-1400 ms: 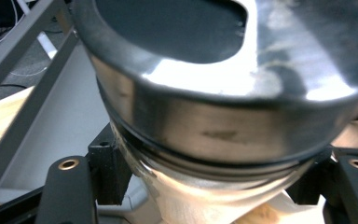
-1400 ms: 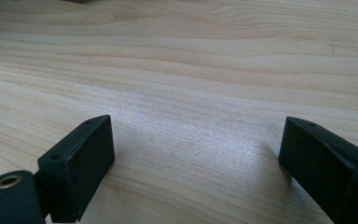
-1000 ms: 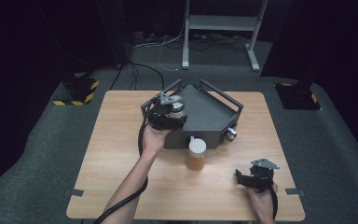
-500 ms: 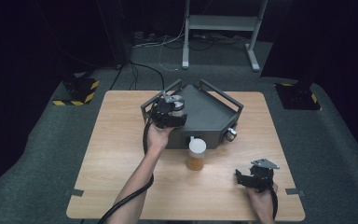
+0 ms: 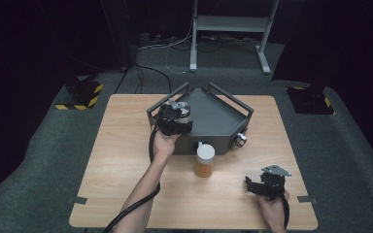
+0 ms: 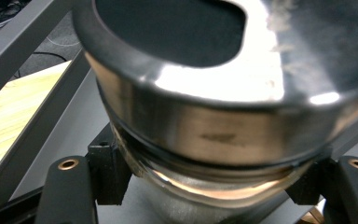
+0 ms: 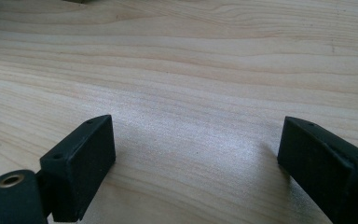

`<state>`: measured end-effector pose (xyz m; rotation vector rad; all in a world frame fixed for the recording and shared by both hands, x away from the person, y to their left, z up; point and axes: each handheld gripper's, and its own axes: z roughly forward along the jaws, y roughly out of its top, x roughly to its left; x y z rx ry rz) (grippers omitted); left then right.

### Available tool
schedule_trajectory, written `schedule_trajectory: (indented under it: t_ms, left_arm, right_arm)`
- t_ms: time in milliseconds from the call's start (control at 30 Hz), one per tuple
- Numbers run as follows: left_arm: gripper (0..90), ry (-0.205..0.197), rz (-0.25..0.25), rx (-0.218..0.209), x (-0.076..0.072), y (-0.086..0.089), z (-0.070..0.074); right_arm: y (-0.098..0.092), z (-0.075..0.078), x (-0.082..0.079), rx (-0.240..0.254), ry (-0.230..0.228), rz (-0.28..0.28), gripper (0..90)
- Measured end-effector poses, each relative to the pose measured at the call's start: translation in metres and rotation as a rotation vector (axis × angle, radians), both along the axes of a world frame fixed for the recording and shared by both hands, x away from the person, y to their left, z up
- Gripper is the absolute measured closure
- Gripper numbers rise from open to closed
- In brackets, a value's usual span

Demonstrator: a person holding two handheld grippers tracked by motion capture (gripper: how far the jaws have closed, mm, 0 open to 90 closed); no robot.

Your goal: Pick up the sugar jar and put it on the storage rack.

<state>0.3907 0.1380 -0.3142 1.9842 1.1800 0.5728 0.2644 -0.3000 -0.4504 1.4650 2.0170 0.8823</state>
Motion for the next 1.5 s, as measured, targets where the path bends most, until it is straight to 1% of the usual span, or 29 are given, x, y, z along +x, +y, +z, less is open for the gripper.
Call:
schedule_trajectory:
  t_ms: [167,267,633,700,800,867,1000,1167,1300,1367,1500]
  left_arm:
    - [30.9,-0.006,-0.001,0.006,-0.002,-0.001,-0.002]
    - [30.9,-0.004,-0.003,-0.006,-0.002,0.002,-0.003]
    - [30.4,0.011,-0.008,0.002,0.001,0.002,0.001]
    - [25.4,0.005,-0.013,0.004,0.000,0.002,0.002]
    - [18.1,-0.004,-0.017,0.004,-0.003,0.002,0.004]
    - [14.5,-0.008,-0.017,0.015,-0.005,0.001,0.005]
    - [9.4,-0.016,-0.016,0.015,-0.011,0.003,0.007]
    - [7.6,-0.017,-0.011,0.018,-0.021,0.008,0.011]
    - [7.3,-0.024,-0.007,0.032,-0.030,0.011,0.013]
    - [7.2,-0.030,-0.012,0.042,-0.036,0.013,0.012]
    - [7.2,-0.032,-0.017,0.045,-0.046,0.016,0.007]
  right_arm:
    - [0.000,0.000,0.000,0.001,0.001,-0.001,11.0]
    - [0.000,0.000,0.000,0.001,0.000,-0.001,11.0]
    - [0.000,0.000,0.000,0.001,0.001,-0.001,11.0]
    - [0.000,0.000,0.000,0.000,0.000,0.000,11.0]
    - [0.000,0.000,0.000,0.000,0.000,0.000,11.0]
    - [0.000,0.000,0.000,0.000,0.000,0.000,11.0]
    - [0.000,0.000,0.000,0.001,0.000,-0.001,11.0]
    - [0.000,0.000,0.000,0.000,0.000,0.000,11.0]
    - [0.000,0.000,0.000,0.000,0.000,0.000,11.0]
    - [0.000,0.000,0.000,0.000,0.000,0.000,11.0]
    - [0.000,0.000,0.000,0.000,0.000,0.000,11.0]
